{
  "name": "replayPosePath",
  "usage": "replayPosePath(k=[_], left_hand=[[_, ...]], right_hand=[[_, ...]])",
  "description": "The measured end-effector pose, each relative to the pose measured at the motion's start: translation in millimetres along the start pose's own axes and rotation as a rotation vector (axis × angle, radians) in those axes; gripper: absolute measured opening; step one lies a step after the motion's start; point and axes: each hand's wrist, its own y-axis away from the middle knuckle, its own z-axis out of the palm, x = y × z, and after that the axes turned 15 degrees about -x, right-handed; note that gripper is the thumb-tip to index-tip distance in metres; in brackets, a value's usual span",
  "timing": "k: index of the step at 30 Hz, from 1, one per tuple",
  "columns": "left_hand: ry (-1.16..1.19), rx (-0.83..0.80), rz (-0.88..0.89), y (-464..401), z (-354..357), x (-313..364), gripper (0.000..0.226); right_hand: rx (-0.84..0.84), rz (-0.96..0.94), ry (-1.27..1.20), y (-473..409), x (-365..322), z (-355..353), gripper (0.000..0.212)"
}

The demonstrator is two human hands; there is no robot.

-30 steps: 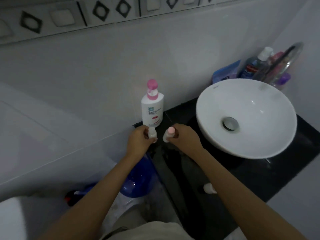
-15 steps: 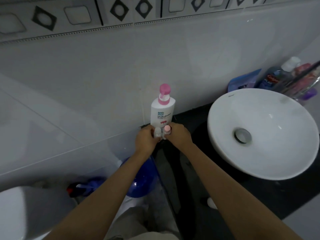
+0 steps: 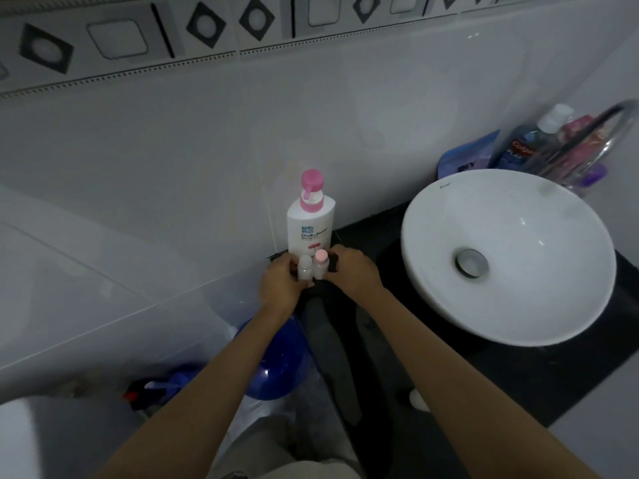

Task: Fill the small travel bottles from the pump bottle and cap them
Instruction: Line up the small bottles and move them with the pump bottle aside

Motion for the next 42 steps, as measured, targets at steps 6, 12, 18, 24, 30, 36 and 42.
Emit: replayPosePath(k=[6, 12, 18, 24, 30, 36, 42], left_hand=[[-0.163, 0.146, 0.103, 32.7, 0.2, -13.2, 0.038], [-0.299, -0.096, 0.358, 70.0, 21.7, -19.4, 0.024], [-0.544, -0.372, 0.644, 93.4, 61.3, -25.9, 0.037], [-0.918, -0.499, 0.637, 87.4, 73.2, -36.9, 0.053], [-1.082, -0.551, 0.654, 87.1, 70.9, -39.3, 0.055], [-1.082, -0.591, 0.63, 91.0, 73.8, -43.6, 0.054], [-1.112, -0.559, 0.616, 90.9, 77.3, -53.4, 0.054]], right_hand=[[0.042, -0.006, -0.153, 63.7, 11.1, -20.3, 0.042], [0.304, 0.058, -0.288, 164.1, 50.7, -5.9, 0.032], [0.426, 0.329, -0.32, 230.9, 91.3, 39.6, 0.047], [0.258, 0.481, -0.255, 230.8, 100.2, 80.3, 0.056], [0.265, 0.45, -0.267, 223.7, 97.5, 85.0, 0.026], [0.229, 0.236, -0.298, 193.2, 69.5, 39.7, 0.026], [0.123, 0.018, -0.093, 106.4, 33.0, -14.3, 0.02]])
